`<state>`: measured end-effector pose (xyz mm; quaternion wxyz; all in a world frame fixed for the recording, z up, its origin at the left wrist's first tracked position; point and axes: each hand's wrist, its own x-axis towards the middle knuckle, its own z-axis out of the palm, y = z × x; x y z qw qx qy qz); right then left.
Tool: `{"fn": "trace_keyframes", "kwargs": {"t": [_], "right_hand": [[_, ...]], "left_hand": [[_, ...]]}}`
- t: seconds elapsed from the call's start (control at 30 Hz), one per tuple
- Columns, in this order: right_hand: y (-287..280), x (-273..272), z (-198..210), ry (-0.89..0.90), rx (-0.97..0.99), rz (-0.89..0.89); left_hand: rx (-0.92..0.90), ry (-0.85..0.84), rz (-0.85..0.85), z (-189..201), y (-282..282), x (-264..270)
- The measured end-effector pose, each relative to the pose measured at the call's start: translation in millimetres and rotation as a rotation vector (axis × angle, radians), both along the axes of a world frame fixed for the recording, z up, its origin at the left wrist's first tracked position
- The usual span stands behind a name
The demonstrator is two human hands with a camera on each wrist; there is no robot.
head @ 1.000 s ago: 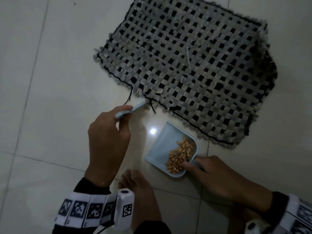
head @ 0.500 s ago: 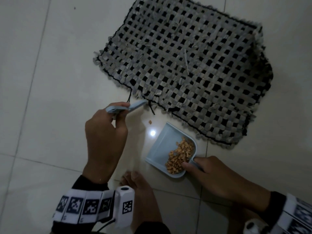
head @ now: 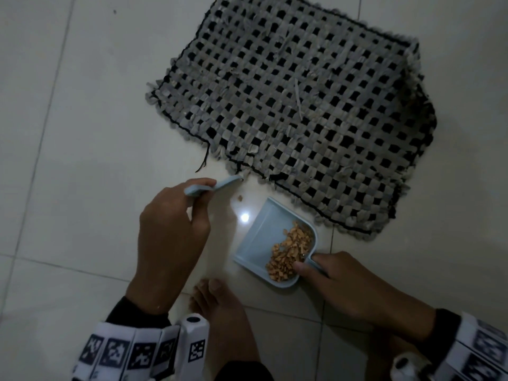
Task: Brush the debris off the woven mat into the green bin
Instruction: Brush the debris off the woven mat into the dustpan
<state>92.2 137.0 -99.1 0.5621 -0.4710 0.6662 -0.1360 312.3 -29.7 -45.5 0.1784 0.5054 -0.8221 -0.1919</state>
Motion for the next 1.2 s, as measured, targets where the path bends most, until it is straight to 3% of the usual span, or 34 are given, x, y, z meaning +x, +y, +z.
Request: {"fn": "trace_keyframes", "kwargs": {"t": [0.13,0.27,0.5,0.63,0.77,0.93,1.03,1.2], "right_hand": [[-0.1,1.3,-0.7,0.010,0.005,0.005],[-1.5,2.6,-0.8,0.021,0.007,0.008],[-3.6,3.2,1.2,0.031,0.024,0.001],[-2.4,3.2,-1.6,0.010,0.028,-0.005],[-1.3,2.3,-4.6,0.017,0.009,0.001],[-1.5,3.0,-1.0,0.013,0.011,-0.014],[-2.5,3.5,1.3,0.005,0.020,-0.016],[-3.0,3.3,2.1,-0.003,0.016,-0.012]], "left_hand": [[-0.001,-0.025,-0.035,1.5,20.2,-9.3],[0.127,0.037,-0.069,-1.7,43.1,-13.0],[0.039,0.109,0.030,3.9,25.6,-4.1],[0.141,0.129,-0.081,-1.6,46.7,-11.4],[0.120,0.149,-0.201,3.7,59.6,-11.0],[0.107,0.315,0.064,7.9,52.6,-5.2],[0.130,0.357,0.132,3.9,48.4,-5.7],[0.150,0.224,-0.050,-2.2,47.6,-5.2]]}}
